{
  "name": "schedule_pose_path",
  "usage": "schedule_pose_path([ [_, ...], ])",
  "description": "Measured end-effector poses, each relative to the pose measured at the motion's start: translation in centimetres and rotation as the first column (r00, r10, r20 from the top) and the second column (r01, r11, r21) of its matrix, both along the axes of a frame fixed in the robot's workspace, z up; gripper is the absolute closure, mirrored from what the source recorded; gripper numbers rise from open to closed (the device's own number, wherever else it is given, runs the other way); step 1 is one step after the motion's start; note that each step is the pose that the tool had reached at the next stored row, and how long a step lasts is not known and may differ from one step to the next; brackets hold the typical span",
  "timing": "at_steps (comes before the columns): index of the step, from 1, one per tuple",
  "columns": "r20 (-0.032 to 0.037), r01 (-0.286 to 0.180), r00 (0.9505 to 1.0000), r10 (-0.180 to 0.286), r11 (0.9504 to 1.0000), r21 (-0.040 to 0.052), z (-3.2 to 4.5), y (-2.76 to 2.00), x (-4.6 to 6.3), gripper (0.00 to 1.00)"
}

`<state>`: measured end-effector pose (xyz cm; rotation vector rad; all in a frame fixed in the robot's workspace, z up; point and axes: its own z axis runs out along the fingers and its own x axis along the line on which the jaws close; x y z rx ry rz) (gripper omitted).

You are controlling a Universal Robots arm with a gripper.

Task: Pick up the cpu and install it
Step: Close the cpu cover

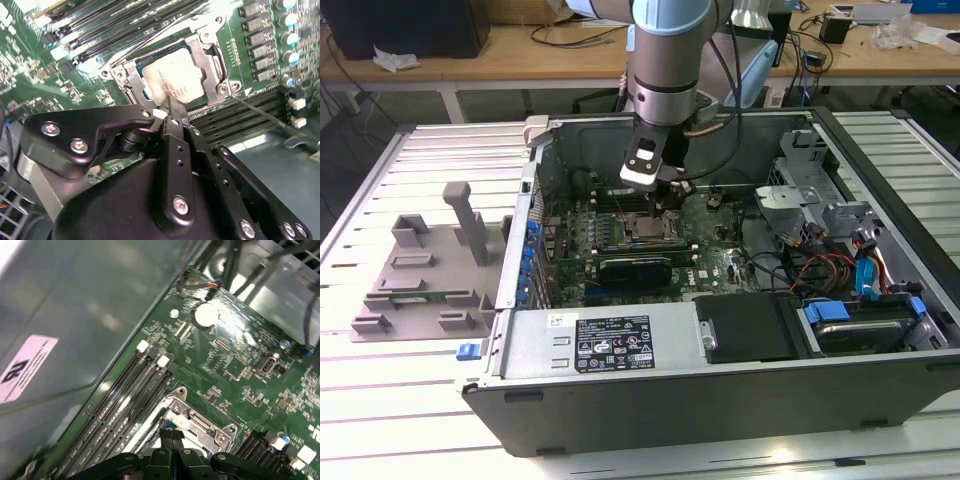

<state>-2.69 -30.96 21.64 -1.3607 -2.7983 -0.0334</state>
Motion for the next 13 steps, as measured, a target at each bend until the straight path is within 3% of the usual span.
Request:
schedule_pose_path([
  [3, -0.0001, -0.079, 0.9968, 0.079, 0.9968, -0.0018, -0.01, 0.00, 0.00, 0.89],
  [5, -0.0002, -0.129, 0.9917, 0.129, 0.9917, -0.0030, -0.02, 0.00, 0.00, 0.89],
  [7, -0.0006, -0.194, 0.9809, 0.194, 0.9809, -0.0046, -0.02, 0.00, 0.00, 0.89],
  [9, -0.0017, -0.261, 0.9652, 0.261, 0.9652, -0.0097, -0.04, 0.00, 0.00, 0.89],
  [11, -0.0058, -0.295, 0.9554, 0.295, 0.9551, -0.0237, -0.03, 0.00, -0.01, 0.89],
  [12, -0.0101, -0.321, 0.9472, 0.320, 0.9465, -0.0367, -0.04, 0.00, -0.01, 0.89],
  [13, -0.0127, -0.335, 0.9423, 0.335, 0.9412, -0.0441, -0.03, 0.00, -0.02, 0.89],
])
